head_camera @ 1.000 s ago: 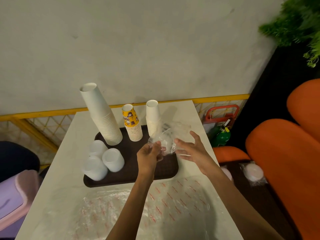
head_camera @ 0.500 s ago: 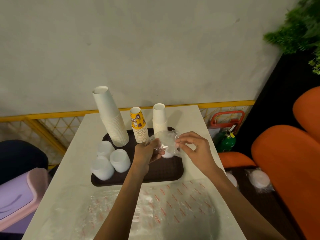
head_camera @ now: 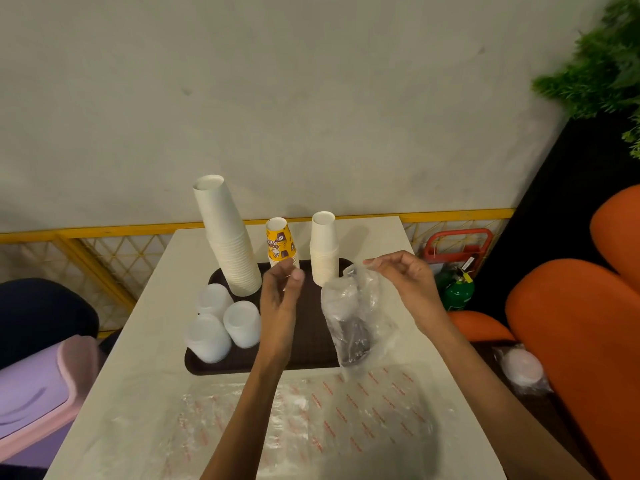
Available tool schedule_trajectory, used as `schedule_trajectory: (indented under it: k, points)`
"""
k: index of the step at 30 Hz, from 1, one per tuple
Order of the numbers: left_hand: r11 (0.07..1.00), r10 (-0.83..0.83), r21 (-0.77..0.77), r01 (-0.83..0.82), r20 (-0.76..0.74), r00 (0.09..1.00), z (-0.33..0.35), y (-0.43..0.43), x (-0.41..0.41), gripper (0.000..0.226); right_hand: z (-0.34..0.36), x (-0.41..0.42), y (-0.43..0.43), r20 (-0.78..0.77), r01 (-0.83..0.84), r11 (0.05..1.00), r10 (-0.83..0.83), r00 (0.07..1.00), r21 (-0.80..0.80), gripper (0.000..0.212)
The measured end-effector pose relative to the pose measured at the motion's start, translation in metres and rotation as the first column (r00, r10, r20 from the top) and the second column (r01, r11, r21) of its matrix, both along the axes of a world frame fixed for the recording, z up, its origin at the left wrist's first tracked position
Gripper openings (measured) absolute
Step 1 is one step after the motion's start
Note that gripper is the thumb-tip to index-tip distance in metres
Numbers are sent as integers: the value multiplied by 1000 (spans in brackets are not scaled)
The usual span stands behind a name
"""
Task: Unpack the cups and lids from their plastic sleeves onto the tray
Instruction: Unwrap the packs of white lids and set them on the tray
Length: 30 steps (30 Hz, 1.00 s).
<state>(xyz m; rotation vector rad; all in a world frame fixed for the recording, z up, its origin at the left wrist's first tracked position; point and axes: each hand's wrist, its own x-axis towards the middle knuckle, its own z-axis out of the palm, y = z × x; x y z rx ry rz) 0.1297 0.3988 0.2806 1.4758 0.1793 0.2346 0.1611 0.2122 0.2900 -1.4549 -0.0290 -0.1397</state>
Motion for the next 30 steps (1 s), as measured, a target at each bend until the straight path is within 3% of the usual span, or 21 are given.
schedule_trajectory:
  k: [4, 7, 15, 20, 24, 30]
  points:
    - [985, -171, 28, 169, 93, 981, 10, -21, -8, 73, -1, 0, 2, -15, 64, 998, -64, 998, 7, 15]
    - [979, -199, 58, 193, 118, 973, 8, -35, -12, 91, -1, 1, 3, -28, 108, 994, -108, 994, 9, 16]
    - [993, 119, -23, -117, 92, 989, 10, -47, 1, 23, -1, -1, 5, -72, 140, 990, -141, 987, -21, 12]
    - [994, 93, -66, -88, 77, 993, 7, -49, -5, 37, 2, 0, 3, -99, 171, 985, -168, 981, 19, 15]
    - [993, 103, -62, -100, 55, 993, 7, -49, -3, 5, 2, 0, 3, -99, 175, 984, -171, 980, 31, 14]
    - [985, 140, -107, -134, 43, 989, 14, -48, 5, 10, 5, -2, 5, -112, 126, 989, -117, 987, 75, 13]
